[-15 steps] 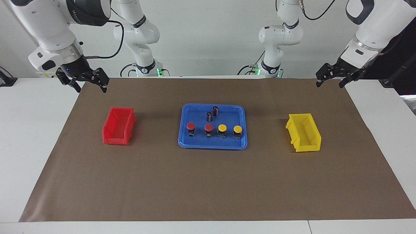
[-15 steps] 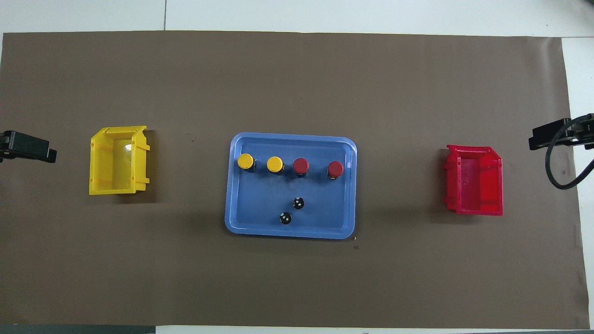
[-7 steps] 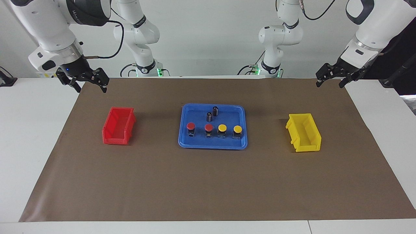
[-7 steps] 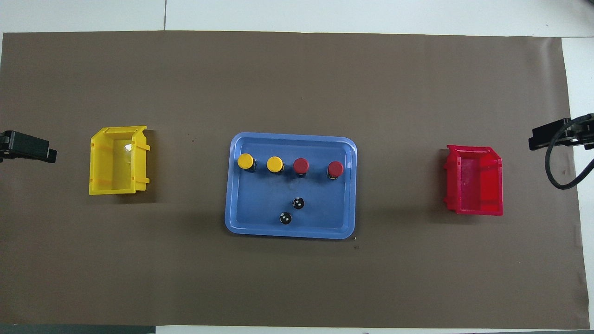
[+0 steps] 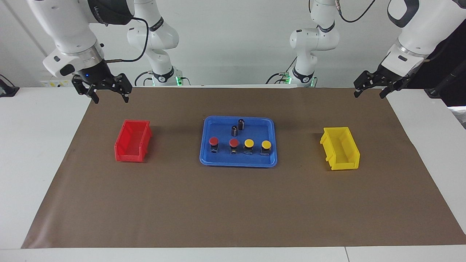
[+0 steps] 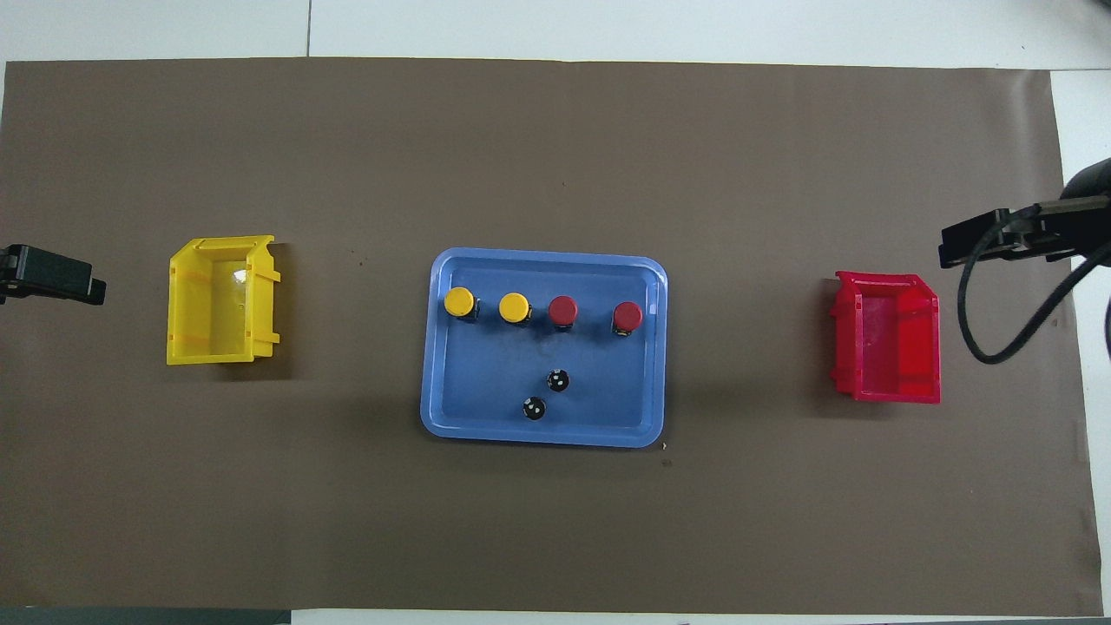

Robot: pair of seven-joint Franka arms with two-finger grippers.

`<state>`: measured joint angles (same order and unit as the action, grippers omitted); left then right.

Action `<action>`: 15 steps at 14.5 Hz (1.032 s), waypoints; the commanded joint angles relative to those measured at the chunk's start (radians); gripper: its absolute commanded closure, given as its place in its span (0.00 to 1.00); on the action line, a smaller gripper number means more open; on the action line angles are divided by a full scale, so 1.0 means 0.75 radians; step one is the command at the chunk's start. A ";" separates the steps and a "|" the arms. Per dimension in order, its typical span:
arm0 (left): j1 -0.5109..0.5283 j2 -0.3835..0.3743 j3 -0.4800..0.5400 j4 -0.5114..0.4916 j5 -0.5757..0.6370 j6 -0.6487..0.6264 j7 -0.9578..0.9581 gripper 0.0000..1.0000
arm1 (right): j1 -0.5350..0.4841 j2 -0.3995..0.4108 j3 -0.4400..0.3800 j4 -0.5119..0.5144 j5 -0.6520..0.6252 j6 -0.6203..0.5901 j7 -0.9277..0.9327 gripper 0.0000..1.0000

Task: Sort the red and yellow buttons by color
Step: 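Reach the right gripper over the red button on the blue tray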

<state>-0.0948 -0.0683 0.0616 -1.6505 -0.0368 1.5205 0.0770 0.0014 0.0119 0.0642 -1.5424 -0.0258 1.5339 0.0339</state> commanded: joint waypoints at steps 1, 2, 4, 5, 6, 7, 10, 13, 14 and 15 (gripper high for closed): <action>0.018 -0.007 -0.006 -0.006 -0.012 -0.015 0.022 0.00 | 0.124 0.207 0.031 0.289 -0.013 -0.122 0.157 0.00; 0.016 -0.007 -0.006 -0.006 -0.012 -0.015 0.022 0.00 | 0.173 0.237 0.033 0.301 -0.017 -0.102 0.220 0.00; 0.018 -0.007 -0.006 -0.006 -0.012 -0.015 0.022 0.00 | 0.349 0.323 0.033 0.300 -0.013 0.052 0.448 0.00; 0.018 -0.007 -0.006 -0.006 -0.012 -0.015 0.022 0.00 | 0.409 0.370 0.033 0.287 -0.013 0.144 0.567 0.00; 0.018 -0.007 -0.006 -0.006 -0.012 -0.017 0.022 0.00 | 0.446 0.407 0.035 0.247 -0.011 0.228 0.647 0.00; 0.016 -0.007 -0.006 -0.006 -0.012 -0.015 0.022 0.00 | 0.482 0.414 0.037 0.155 -0.009 0.343 0.689 0.00; 0.018 -0.007 -0.006 -0.006 -0.012 -0.017 0.022 0.00 | 0.509 0.379 0.037 -0.127 -0.009 0.597 0.699 0.00; 0.018 -0.007 -0.006 -0.006 -0.012 -0.017 0.022 0.00 | 0.518 0.344 0.037 -0.295 -0.009 0.701 0.701 0.00; 0.018 -0.007 -0.006 -0.006 -0.012 -0.017 0.022 0.00 | 0.530 0.338 0.037 -0.334 -0.007 0.742 0.703 0.00; 0.018 -0.007 -0.006 -0.006 -0.012 -0.017 0.022 0.00 | 0.536 0.338 0.037 -0.381 -0.007 0.791 0.714 0.00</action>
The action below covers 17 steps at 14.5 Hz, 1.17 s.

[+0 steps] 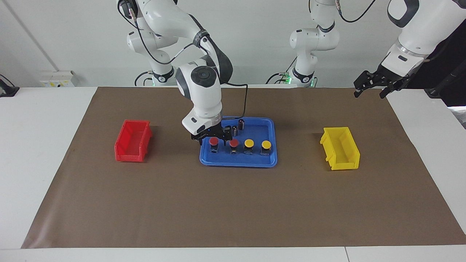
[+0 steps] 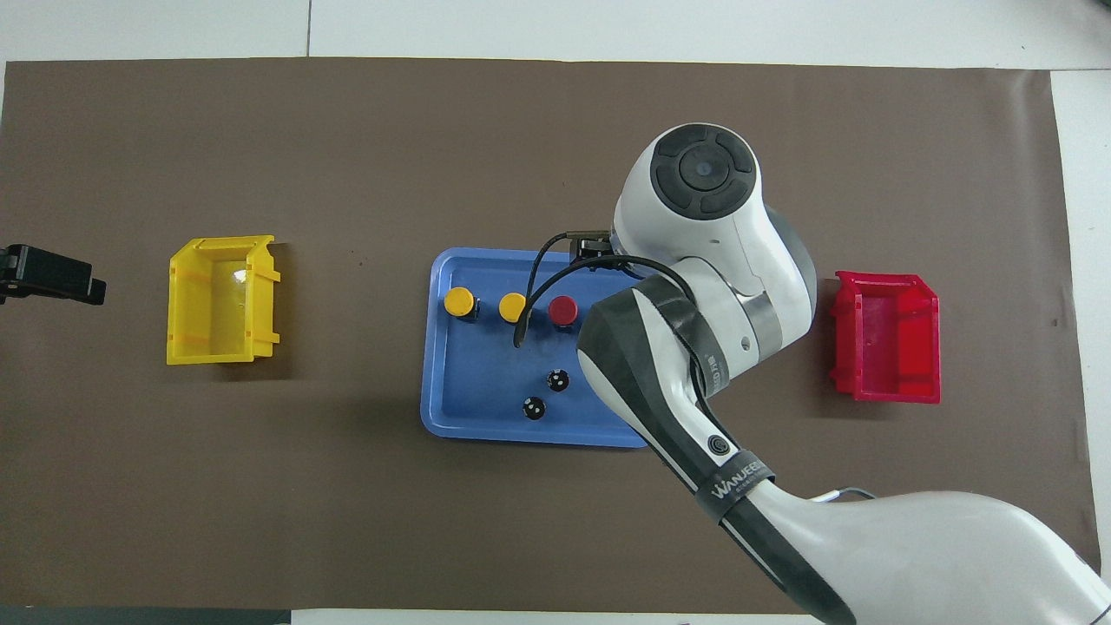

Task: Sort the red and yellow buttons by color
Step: 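Reach the right gripper over the red button on the blue tray, then lower and close the right gripper on the red button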

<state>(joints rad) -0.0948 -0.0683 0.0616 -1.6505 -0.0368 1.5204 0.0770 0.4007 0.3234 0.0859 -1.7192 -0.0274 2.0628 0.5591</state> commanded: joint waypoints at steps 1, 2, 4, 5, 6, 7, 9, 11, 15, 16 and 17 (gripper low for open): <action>0.018 -0.007 -0.006 -0.006 -0.012 -0.017 0.022 0.00 | 0.014 -0.077 0.008 -0.182 -0.004 0.121 0.029 0.00; 0.018 -0.007 -0.006 -0.006 -0.012 -0.017 0.022 0.00 | 0.020 -0.079 0.008 -0.213 -0.004 0.150 0.042 0.00; 0.018 -0.007 -0.006 -0.006 -0.012 -0.017 0.022 0.00 | 0.024 -0.096 0.008 -0.250 -0.004 0.154 0.042 0.00; 0.018 -0.007 -0.006 -0.006 -0.012 -0.017 0.022 0.00 | 0.024 -0.100 0.008 -0.270 -0.006 0.160 0.044 0.00; 0.018 -0.007 -0.006 -0.006 -0.012 -0.017 0.022 0.00 | 0.026 -0.108 0.008 -0.287 -0.004 0.168 0.044 0.00; 0.018 -0.007 -0.006 -0.006 -0.012 -0.017 0.022 0.00 | 0.026 -0.114 0.008 -0.303 -0.004 0.174 0.044 0.00; 0.018 -0.007 -0.006 -0.006 -0.012 -0.017 0.022 0.00 | 0.026 -0.118 0.008 -0.322 -0.004 0.195 0.044 0.03; 0.016 -0.007 -0.008 -0.006 -0.012 -0.015 0.022 0.00 | 0.026 -0.120 0.008 -0.334 -0.006 0.207 0.042 0.11; 0.002 -0.005 -0.010 -0.002 -0.012 0.004 0.016 0.00 | 0.038 -0.120 0.010 -0.348 -0.006 0.234 0.042 0.26; 0.004 -0.007 -0.010 -0.008 -0.012 0.002 0.016 0.00 | 0.038 -0.120 0.008 -0.346 -0.006 0.238 0.042 0.28; 0.008 -0.005 -0.010 -0.008 -0.012 0.004 0.012 0.00 | 0.038 -0.120 0.010 -0.348 -0.006 0.260 0.042 0.31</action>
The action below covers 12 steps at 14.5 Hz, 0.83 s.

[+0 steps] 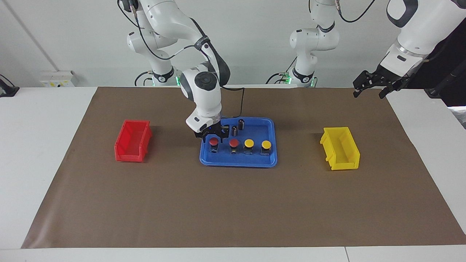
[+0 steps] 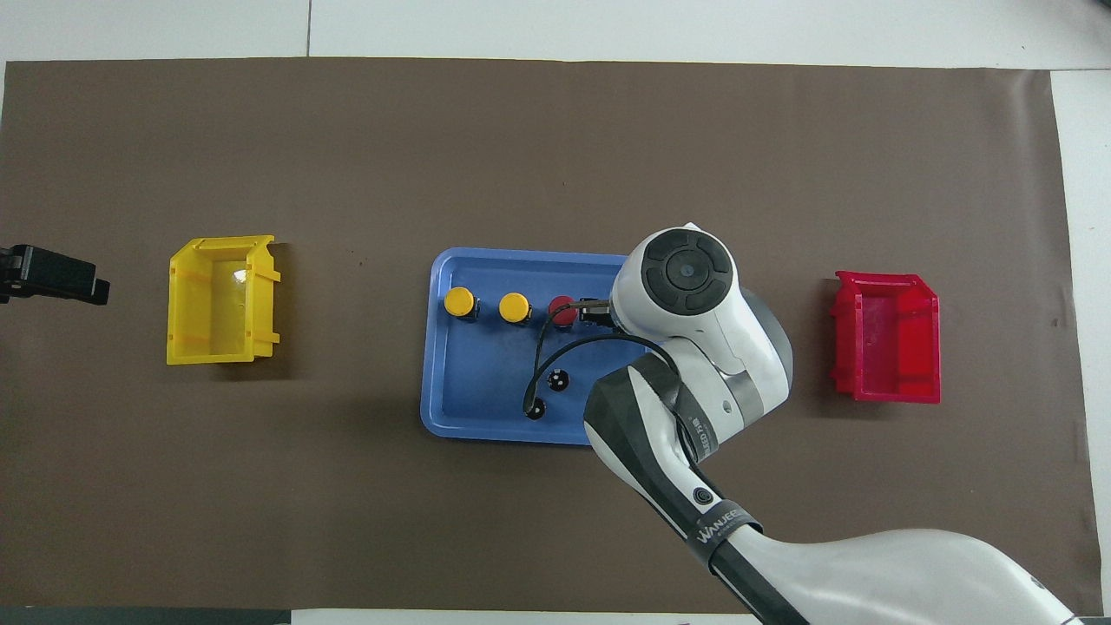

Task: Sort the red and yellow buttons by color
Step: 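Lower and close the right gripper on the red button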

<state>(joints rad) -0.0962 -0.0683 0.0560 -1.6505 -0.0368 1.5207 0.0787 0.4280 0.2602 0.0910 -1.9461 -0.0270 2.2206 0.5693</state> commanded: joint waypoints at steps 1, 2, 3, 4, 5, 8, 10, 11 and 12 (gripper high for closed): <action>0.004 -0.007 -0.003 -0.008 -0.012 0.001 0.016 0.00 | 0.004 -0.036 0.003 -0.046 -0.007 0.066 0.028 0.34; 0.014 -0.005 -0.003 -0.004 -0.010 0.003 0.016 0.00 | 0.006 -0.034 0.001 -0.044 -0.007 0.068 0.026 0.39; 0.018 -0.005 -0.003 0.000 -0.006 -0.007 0.018 0.00 | 0.002 -0.032 0.001 -0.040 -0.005 0.070 0.020 0.49; 0.018 -0.007 -0.003 -0.002 0.026 -0.005 0.028 0.00 | 0.000 -0.030 0.001 -0.038 -0.005 0.070 0.014 0.62; 0.014 -0.007 -0.005 -0.002 0.071 0.003 0.040 0.00 | 0.000 -0.030 0.001 -0.038 -0.005 0.070 0.014 0.70; 0.010 -0.005 -0.003 -0.002 0.090 0.061 0.100 0.00 | -0.002 -0.030 0.001 -0.029 -0.005 0.048 0.014 0.86; 0.018 -0.005 -0.003 -0.002 0.088 0.063 0.100 0.00 | -0.018 -0.030 -0.001 0.078 -0.003 -0.054 0.012 0.87; 0.018 -0.005 -0.001 -0.002 0.090 0.061 0.098 0.00 | -0.027 -0.030 -0.005 0.178 0.003 -0.156 0.008 0.87; 0.018 -0.005 -0.001 -0.002 0.090 0.065 0.095 0.00 | -0.055 -0.036 -0.005 0.276 0.005 -0.262 -0.004 0.87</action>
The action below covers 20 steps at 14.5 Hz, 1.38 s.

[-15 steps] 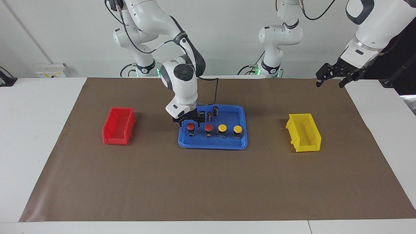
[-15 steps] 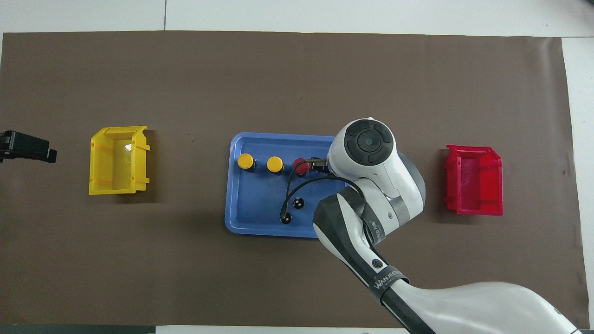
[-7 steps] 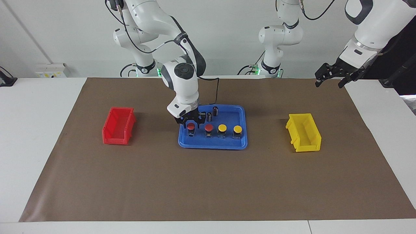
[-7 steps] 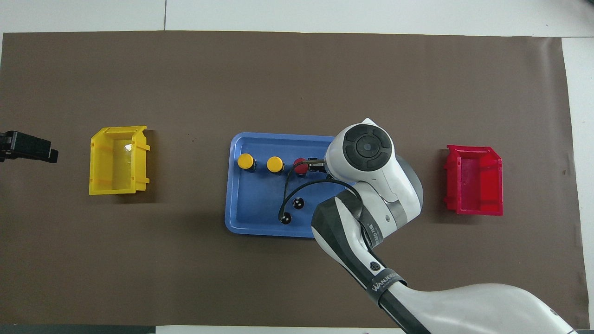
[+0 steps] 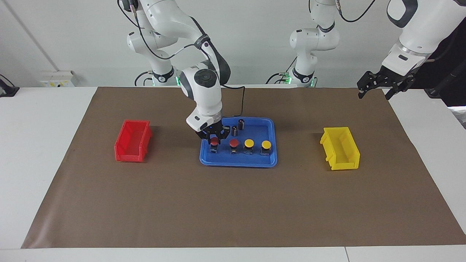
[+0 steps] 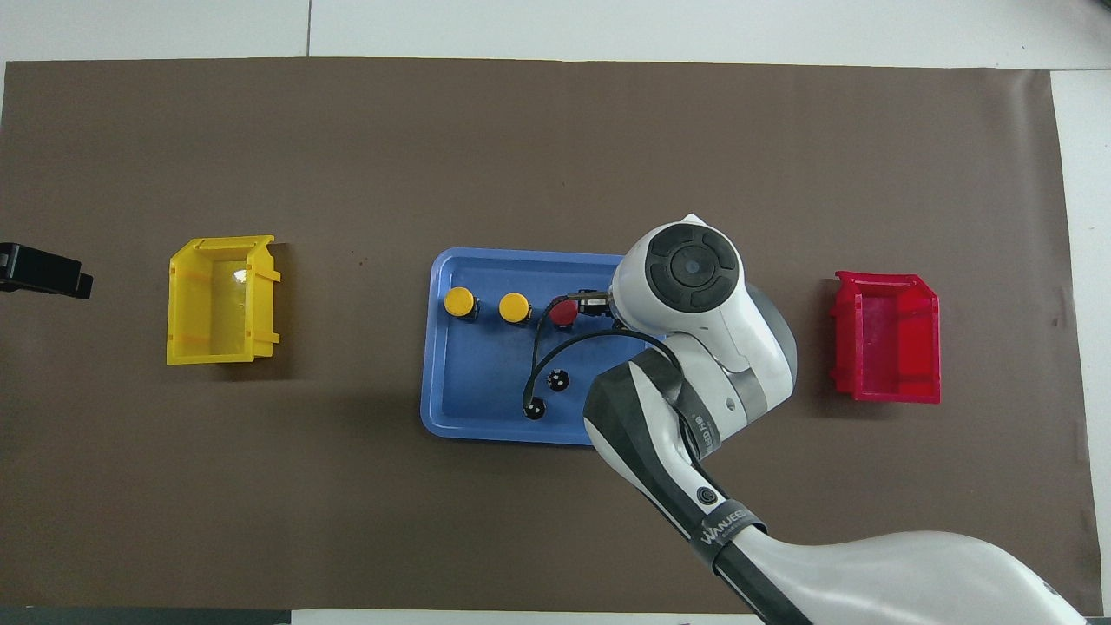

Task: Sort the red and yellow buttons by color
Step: 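Lower and close the right gripper on the red button, then drop the red button into the red bin while the left gripper reaches, then grasp the yellow button on the tray with the left gripper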

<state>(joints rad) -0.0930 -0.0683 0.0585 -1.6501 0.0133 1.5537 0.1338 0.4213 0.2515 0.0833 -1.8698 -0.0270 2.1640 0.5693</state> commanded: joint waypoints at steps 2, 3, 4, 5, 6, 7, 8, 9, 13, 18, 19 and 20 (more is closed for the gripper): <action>0.001 -0.003 -0.004 -0.007 0.023 0.041 -0.039 0.00 | -0.122 -0.098 0.005 0.259 0.009 -0.369 -0.155 0.87; -0.021 -0.007 -0.021 -0.021 0.023 0.067 -0.134 0.00 | -0.185 -0.161 0.005 0.245 0.011 -0.420 -0.245 0.87; -0.100 -0.011 -0.033 -0.076 0.023 0.137 -0.245 0.00 | -0.252 -0.228 0.005 0.211 0.013 -0.488 -0.331 0.87; -0.190 -0.031 -0.033 -0.143 0.023 0.208 -0.365 0.00 | -0.334 -0.314 0.005 0.144 0.022 -0.529 -0.451 0.87; -0.262 -0.032 -0.039 -0.203 0.023 0.270 -0.510 0.00 | -0.422 -0.392 0.003 0.054 0.058 -0.531 -0.584 0.87; -0.344 -0.021 -0.039 -0.254 0.021 0.341 -0.637 0.00 | -0.528 -0.453 0.001 -0.036 0.117 -0.521 -0.729 0.87; -0.433 -0.015 -0.039 -0.325 0.021 0.445 -0.736 0.00 | -0.648 -0.495 0.001 -0.138 0.185 -0.472 -0.876 0.87; -0.493 -0.005 -0.041 -0.389 0.021 0.541 -0.802 0.00 | -0.720 -0.544 0.001 -0.249 0.210 -0.371 -0.989 0.87; -0.684 0.254 -0.041 -0.445 0.021 0.859 -1.049 0.05 | -0.760 -0.601 -0.005 -0.444 0.214 -0.241 -1.125 0.87; -0.704 0.355 -0.043 -0.434 0.019 0.955 -1.064 0.19 | -0.834 -0.571 -0.005 -0.526 0.208 -0.147 -1.246 0.87; -0.704 0.371 -0.043 -0.430 0.017 0.978 -1.066 0.21 | -0.844 -0.569 -0.005 -0.528 0.196 -0.147 -1.246 0.87; -0.704 0.388 -0.043 -0.428 0.015 0.988 -1.066 0.23 | -0.848 -0.567 -0.005 -0.548 0.195 -0.133 -1.246 0.87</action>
<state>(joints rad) -0.6113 0.2001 0.0154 -1.9847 0.0139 2.2689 -0.6520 -0.1897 -0.1609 0.0689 -2.2478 0.1100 2.0392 -0.3354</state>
